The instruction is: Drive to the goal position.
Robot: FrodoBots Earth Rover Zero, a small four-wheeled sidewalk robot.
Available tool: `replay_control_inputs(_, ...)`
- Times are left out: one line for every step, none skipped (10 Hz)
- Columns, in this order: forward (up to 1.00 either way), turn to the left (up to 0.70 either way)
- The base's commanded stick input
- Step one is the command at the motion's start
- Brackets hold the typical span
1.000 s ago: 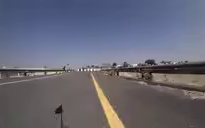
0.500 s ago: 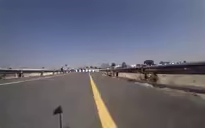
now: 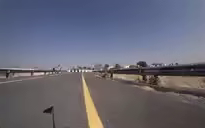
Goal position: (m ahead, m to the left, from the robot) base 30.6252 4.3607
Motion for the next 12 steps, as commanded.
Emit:
replay_control_inputs(1.0,0.0)
replay_control_inputs(1.0,0.0)
replay_control_inputs(1.0,0.0)
replay_control_inputs(1.0,0.0)
replay_control_inputs(1.0,0.0)
replay_control_inputs(1.0,0.0)
replay_control_inputs(1.0,0.0)
replay_control_inputs(1.0,0.0)
replay_control_inputs(1.0,0.0)
replay_control_inputs(1.0,0.0)
replay_control_inputs(1.0,0.02)
replay_control_inputs(1.0,0.19)
